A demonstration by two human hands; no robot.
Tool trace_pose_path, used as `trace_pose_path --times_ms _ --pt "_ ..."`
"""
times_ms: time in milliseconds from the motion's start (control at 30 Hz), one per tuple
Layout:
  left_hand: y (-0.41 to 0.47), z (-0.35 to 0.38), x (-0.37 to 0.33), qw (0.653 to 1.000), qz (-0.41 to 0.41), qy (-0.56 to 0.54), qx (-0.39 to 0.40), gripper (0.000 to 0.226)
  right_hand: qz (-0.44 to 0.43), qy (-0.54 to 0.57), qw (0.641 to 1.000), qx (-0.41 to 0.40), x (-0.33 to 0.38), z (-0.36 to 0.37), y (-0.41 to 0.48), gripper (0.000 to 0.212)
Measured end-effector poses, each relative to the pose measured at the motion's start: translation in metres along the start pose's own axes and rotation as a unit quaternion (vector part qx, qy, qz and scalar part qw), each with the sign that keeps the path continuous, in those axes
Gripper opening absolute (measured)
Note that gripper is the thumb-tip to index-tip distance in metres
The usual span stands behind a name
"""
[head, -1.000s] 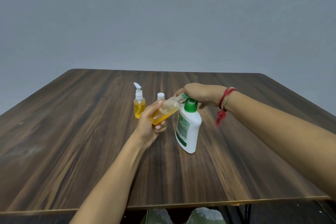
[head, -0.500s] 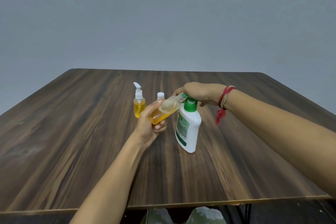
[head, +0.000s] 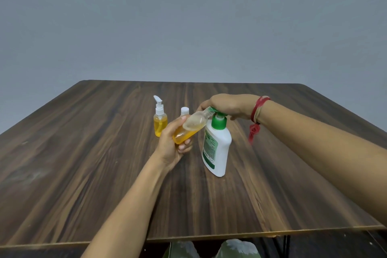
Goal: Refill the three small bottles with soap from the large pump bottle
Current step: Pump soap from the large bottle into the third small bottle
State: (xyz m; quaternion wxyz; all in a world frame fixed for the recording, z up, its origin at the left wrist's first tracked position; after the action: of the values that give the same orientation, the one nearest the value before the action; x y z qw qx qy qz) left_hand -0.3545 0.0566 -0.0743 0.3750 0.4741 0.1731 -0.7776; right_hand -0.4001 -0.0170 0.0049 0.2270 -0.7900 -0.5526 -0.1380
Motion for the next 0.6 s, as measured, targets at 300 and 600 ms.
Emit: trace_pose_path --times_ms 300,600 --pt "0.0 -0.0018 -0.0008 1.0 0.005 0.003 -0.001 0.03 0.008 0.0 1.0 -0.001 -0.0027 0.0023 -0.0008 0.035" --pt "0.0012 -0.0034 0.0019 1.0 0.001 -0.002 -0.008 0.03 -0.008 -0.014 1.0 -0.011 0.0025 0.0008 -0.0062 0.038"
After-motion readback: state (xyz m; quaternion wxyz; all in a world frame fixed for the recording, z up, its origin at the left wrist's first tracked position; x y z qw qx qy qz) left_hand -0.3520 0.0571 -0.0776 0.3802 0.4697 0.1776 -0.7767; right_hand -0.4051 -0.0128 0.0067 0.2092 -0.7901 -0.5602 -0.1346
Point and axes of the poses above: each hand's wrist, its own y-axis towards the middle knuckle, its own z-axis out of the palm, x = y × z, the point moved 10 cm from there along y, towards the middle knuckle, and after that the axes turned 6 degrees about -x, right-handed, at the moved point
